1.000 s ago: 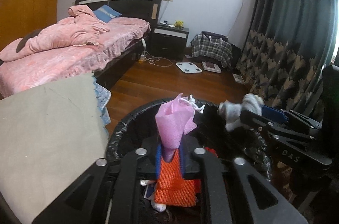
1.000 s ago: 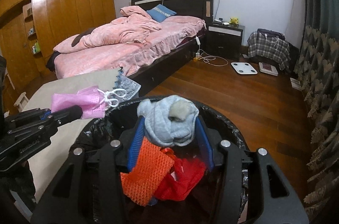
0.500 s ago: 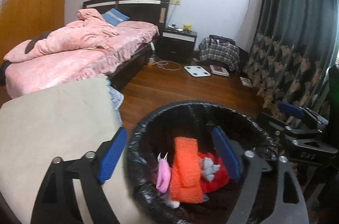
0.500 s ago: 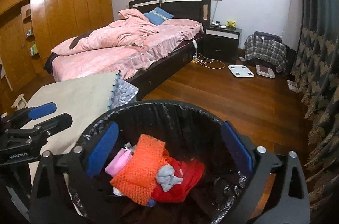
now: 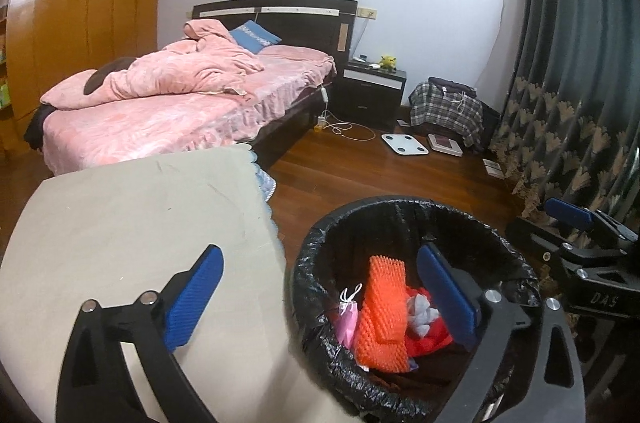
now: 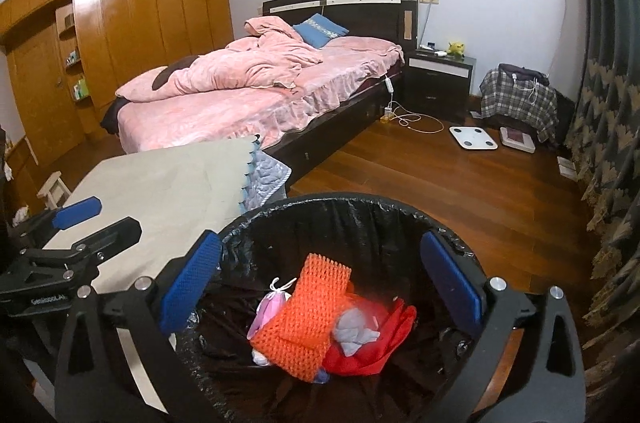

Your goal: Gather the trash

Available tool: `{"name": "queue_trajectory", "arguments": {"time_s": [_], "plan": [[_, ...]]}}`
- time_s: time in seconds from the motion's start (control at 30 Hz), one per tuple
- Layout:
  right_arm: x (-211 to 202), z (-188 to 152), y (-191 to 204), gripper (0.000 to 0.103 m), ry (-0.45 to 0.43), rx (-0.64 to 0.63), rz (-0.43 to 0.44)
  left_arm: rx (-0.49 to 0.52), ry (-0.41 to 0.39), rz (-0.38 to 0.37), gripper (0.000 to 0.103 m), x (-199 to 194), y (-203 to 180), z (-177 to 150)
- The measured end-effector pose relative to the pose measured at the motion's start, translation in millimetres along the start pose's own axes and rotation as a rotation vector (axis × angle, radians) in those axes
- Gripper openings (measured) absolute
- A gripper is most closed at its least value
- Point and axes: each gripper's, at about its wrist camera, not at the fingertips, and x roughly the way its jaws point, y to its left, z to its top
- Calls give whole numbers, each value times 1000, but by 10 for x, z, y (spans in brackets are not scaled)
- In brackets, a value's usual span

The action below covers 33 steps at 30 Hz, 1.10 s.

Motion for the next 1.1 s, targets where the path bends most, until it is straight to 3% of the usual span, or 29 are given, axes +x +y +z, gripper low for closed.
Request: {"name": "queue_trajectory", "arguments": {"time_s": [1.1], "plan": [[-174, 41, 156, 98, -23, -23, 26, -3, -48, 37, 97, -247, 18, 1]]}}
